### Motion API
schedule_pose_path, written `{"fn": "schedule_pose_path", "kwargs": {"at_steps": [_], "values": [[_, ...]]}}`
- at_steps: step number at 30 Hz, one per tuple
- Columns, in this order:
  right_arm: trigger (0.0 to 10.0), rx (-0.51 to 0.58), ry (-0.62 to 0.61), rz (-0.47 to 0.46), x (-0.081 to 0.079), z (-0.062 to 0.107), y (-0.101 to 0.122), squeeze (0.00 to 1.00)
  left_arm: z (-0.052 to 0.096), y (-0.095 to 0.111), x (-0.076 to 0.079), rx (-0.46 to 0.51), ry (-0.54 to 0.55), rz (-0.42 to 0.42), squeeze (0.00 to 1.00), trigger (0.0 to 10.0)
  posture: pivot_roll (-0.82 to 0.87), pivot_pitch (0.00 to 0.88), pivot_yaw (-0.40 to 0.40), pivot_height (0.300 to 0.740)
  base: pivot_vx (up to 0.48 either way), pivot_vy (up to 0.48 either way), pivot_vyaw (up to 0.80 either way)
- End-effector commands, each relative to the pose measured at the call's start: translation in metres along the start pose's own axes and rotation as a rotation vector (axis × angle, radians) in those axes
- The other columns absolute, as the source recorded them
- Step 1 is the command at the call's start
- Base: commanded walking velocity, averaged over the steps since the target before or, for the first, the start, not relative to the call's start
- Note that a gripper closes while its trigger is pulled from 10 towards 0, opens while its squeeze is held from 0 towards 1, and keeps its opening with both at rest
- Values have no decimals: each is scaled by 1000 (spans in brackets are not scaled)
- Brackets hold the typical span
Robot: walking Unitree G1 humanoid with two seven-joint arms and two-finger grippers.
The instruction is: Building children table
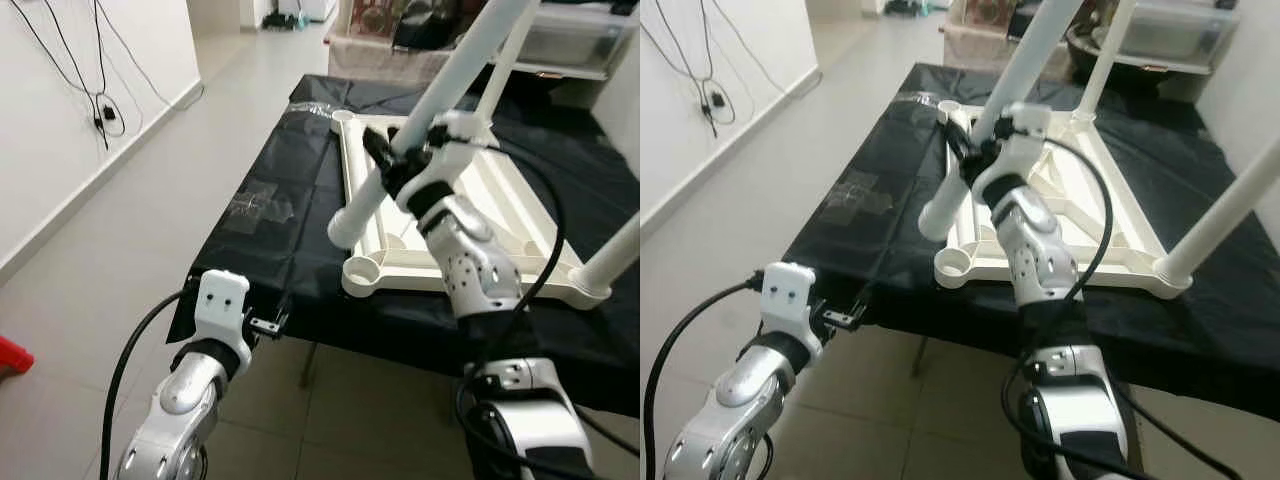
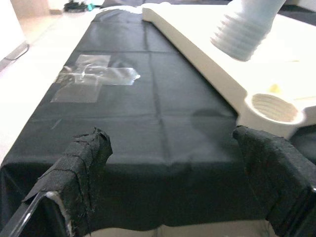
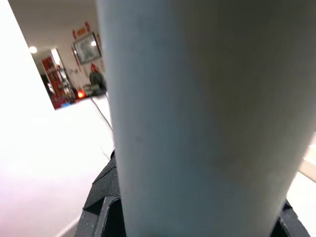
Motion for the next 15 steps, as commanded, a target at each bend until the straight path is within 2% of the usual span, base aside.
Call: {"fn": "schedule_pose_path", "kwargs": {"at_steps": [1,4,15], "values": [[10000,27,-8,-6,0,0,3,0,-2,-3,-1,-3,11,-3,0,10000,89,119,-54,740,259,0,0],[10000,26,-5,-4,-1,0,2,0,-2,-2,0,1,12,-5,0,10000,89,121,-51,740,259,0,0],[10000,25,-3,-7,-3,-1,-1,0,-5,3,-3,18,29,9,0,10000,88,126,-51,740,0,0,0]]}}
Point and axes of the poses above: a point about 5 cm out from each wrist's last joint towards the gripper, its own z axis pointing back from the gripper into the wrist, its own y axis along the axis of the wrist's last joint, x = y × z, the point moved 2 cm from there along -z, pointing out of the wrist towards the gripper, and after that the axes turned 7 degrees about z, right-handed, at the moved point
